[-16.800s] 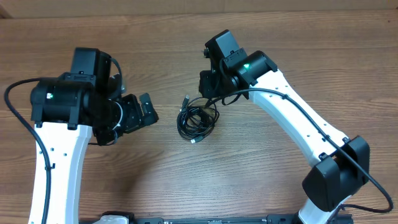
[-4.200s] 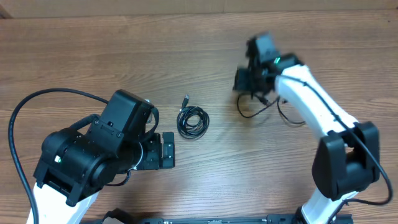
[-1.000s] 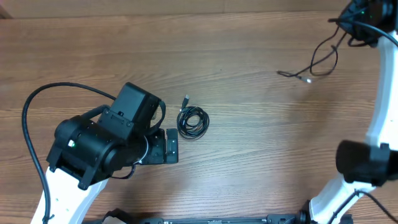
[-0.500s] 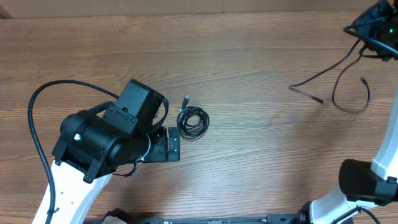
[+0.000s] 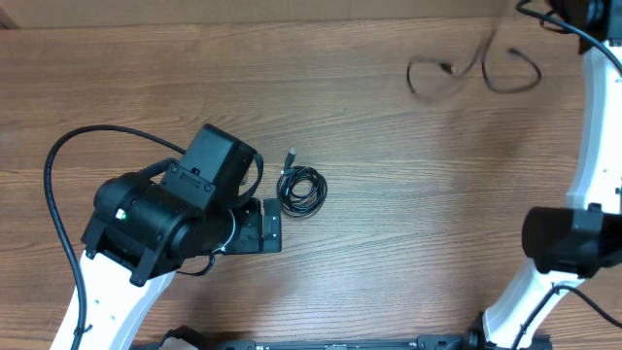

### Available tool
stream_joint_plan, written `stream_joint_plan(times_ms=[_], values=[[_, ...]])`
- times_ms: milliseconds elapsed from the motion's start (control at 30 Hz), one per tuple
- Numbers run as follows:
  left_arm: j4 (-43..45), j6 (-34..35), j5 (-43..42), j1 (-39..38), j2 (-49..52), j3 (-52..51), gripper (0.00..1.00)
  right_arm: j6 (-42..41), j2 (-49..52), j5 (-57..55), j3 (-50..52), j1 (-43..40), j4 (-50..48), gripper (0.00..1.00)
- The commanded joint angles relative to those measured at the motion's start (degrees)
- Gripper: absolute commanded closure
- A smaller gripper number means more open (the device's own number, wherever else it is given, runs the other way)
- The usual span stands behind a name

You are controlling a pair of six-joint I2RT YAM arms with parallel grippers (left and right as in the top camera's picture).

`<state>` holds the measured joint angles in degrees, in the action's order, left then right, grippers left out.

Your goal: Untangle cables

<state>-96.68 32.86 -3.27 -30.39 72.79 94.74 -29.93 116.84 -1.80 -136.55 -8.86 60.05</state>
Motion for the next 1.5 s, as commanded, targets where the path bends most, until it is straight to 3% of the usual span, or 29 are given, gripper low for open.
stream_joint_plan(times_ms=[0, 567, 867, 1100, 1333, 1467], values=[[-0.1, -0.9, -1.2, 0.0, 0.2, 0.2, 0.01, 3.4, 0.3, 1.9, -0.3, 0.0, 3.1, 0.1], [-0.1, -1.6, -1.2, 0.0, 0.2, 0.2, 0.0, 3.5, 3.4, 3.0, -0.3, 0.1, 21.4, 0.0], [-0.1, -1.6, -1.2, 0.0, 0.2, 0.2, 0.0, 11.7, 8.2, 7.5, -0.3, 2.2, 23.4, 0.0], [-0.1, -1.6, -1.2, 0.0, 0.2, 0.2, 0.01, 11.2, 15.1, 9.2, -0.3, 3.4, 22.8, 0.0], [-0.1, -1.6, -1.2, 0.0, 0.2, 0.2, 0.0, 8.7, 21.2, 11.1, -0.3, 3.4, 17.7, 0.24], [0.2, -1.6, -1.2, 0.0, 0.2, 0.2, 0.0, 8.7, 23.9, 15.4, -0.3, 3.5, 13.8, 0.28]])
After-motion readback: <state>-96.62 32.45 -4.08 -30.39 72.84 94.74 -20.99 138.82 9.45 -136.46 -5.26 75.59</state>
